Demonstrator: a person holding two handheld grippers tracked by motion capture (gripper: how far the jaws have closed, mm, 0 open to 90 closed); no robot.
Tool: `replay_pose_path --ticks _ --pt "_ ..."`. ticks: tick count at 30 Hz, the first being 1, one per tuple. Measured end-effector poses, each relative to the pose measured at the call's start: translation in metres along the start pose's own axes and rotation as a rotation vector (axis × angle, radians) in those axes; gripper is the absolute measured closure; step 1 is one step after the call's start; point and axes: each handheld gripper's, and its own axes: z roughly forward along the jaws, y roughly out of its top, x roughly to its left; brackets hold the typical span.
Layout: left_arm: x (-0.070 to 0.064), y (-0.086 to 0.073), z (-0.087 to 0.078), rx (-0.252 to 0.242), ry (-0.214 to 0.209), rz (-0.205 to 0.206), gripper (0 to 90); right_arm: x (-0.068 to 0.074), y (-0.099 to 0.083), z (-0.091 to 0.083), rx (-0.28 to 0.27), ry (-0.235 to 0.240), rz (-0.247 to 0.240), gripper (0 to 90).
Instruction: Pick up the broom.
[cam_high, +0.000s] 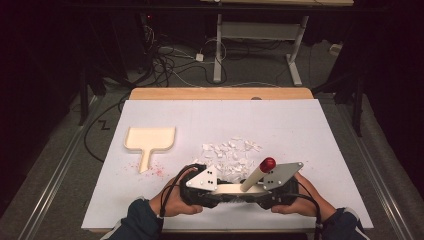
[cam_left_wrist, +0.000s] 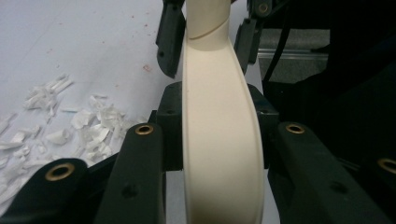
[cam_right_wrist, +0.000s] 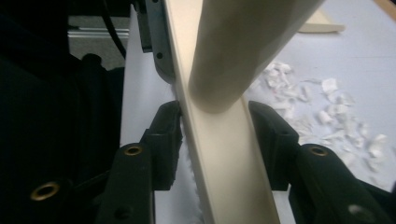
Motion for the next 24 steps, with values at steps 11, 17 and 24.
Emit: replay_pose_path --ticks 11,17,24 --pt "0.002 -0.002 -0.015 -0.031 0.143 -0.009 36.1 -0.001 0.001 -0.004 -0.040 -0.026 0.032 68.0" --pt "-0.002 -0.027 -0.030 0.036 0.424 -0.037 18.0 -0.015 -0.003 -0.021 -0.046 -0.156 0.106 68.1" --pt "-0.006 -0.072 -0.045 0.073 0.594 -0.066 15.8 -0.029 -0.008 -0.036 -0.038 -0.289 0.178 68.1"
